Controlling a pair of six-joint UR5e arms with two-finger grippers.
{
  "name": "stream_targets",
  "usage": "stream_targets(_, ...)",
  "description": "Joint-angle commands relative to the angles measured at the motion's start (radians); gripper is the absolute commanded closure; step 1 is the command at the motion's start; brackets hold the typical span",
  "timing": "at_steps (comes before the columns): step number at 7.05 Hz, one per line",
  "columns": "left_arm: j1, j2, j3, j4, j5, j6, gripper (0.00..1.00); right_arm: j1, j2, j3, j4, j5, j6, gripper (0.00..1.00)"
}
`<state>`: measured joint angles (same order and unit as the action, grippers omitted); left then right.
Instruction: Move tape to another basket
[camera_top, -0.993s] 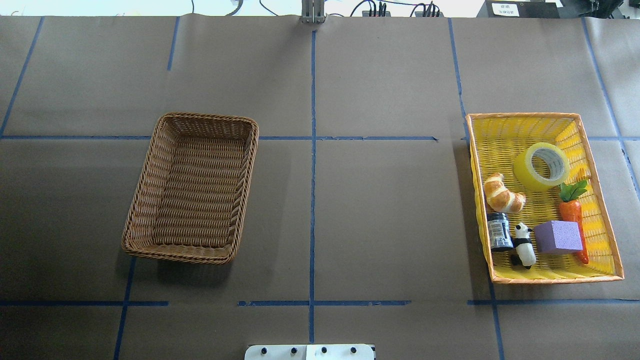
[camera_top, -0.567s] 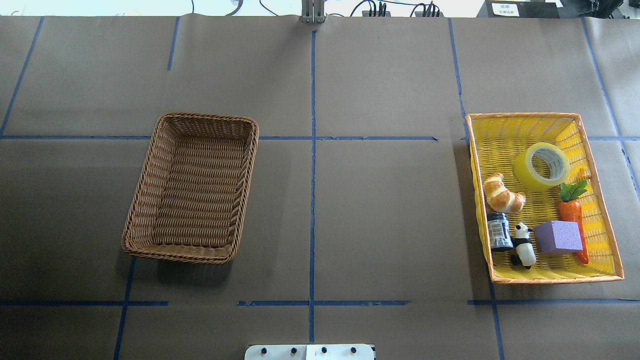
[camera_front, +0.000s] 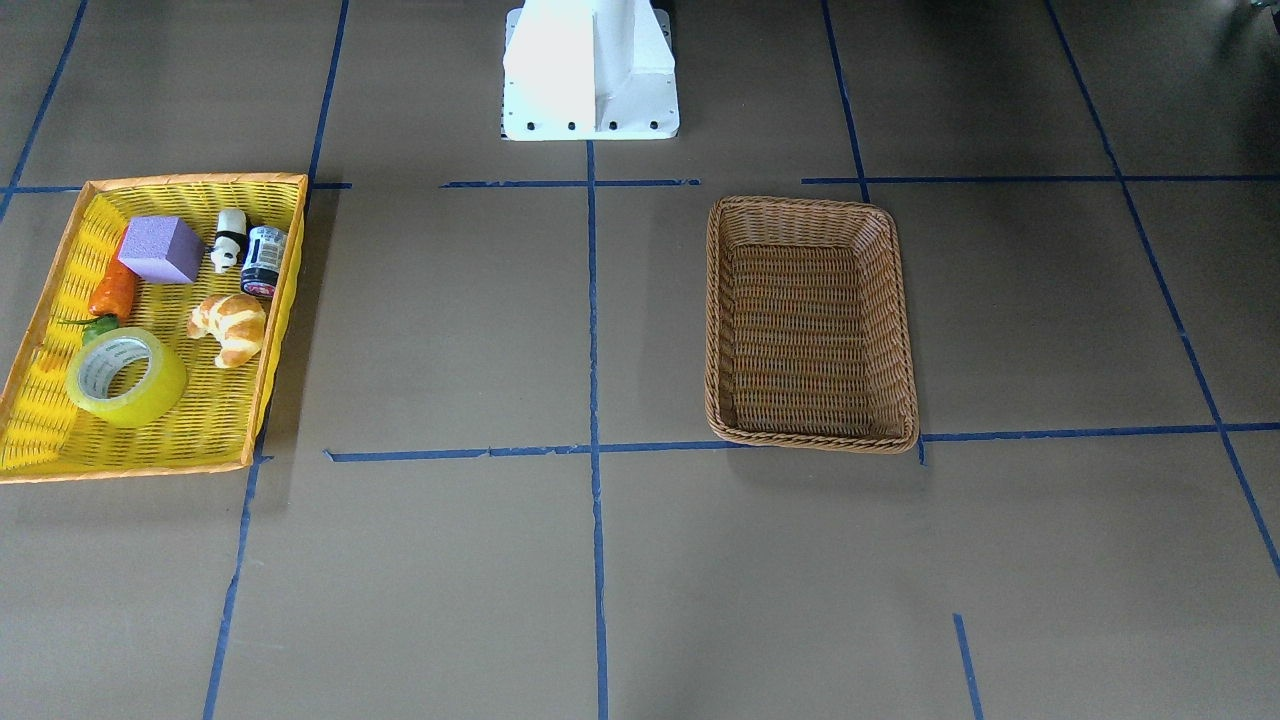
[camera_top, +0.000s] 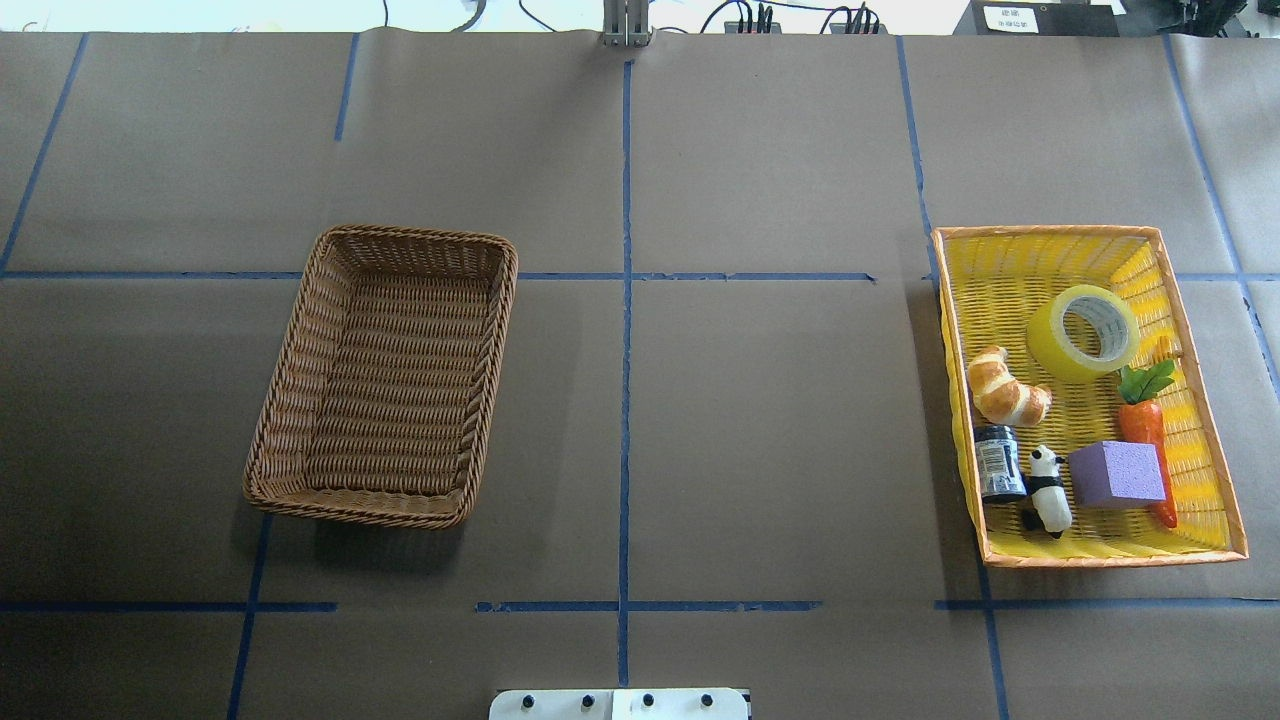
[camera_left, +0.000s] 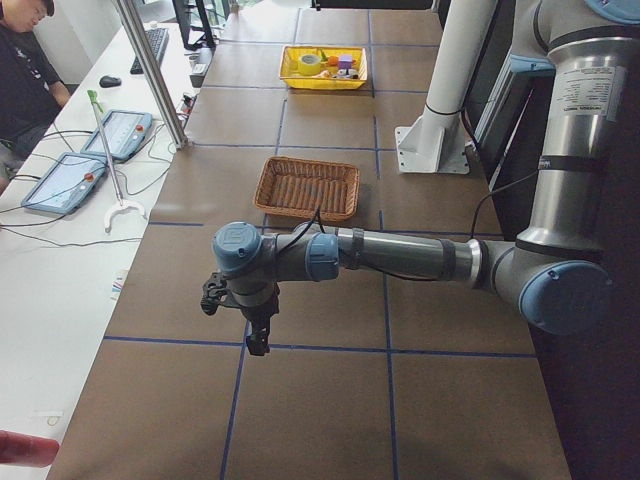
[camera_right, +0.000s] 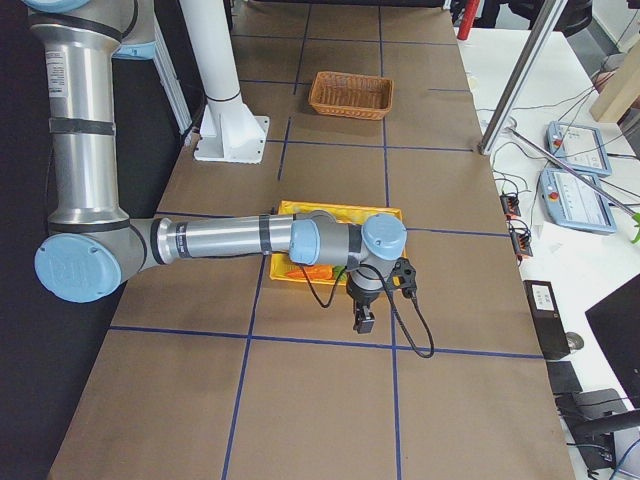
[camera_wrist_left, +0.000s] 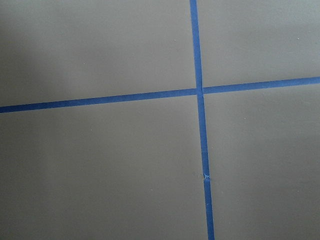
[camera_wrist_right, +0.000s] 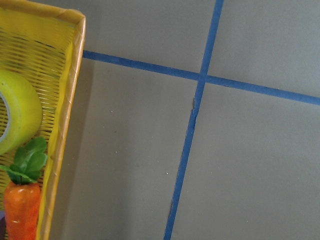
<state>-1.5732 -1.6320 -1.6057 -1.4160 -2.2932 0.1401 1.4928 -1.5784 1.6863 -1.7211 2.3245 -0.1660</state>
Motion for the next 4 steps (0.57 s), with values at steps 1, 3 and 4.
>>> stream_targets(1,-0.001,0.0,-0.01,0.0,-0.002,0.001,0.0,-0.006,0.0,0.0,0.0,0.001,-0.003,0.0)
stream_targets(3,-0.001,0.0,-0.013,-0.001,-0.003,0.001,0.0,-0.017,0.001,0.004,0.0,0.001,-0.001,0.0)
stream_targets(4,0.001,0.0,-0.014,-0.001,-0.003,0.001,0.0,-0.035,0.006,0.006,0.003,0.003,0.003,0.0)
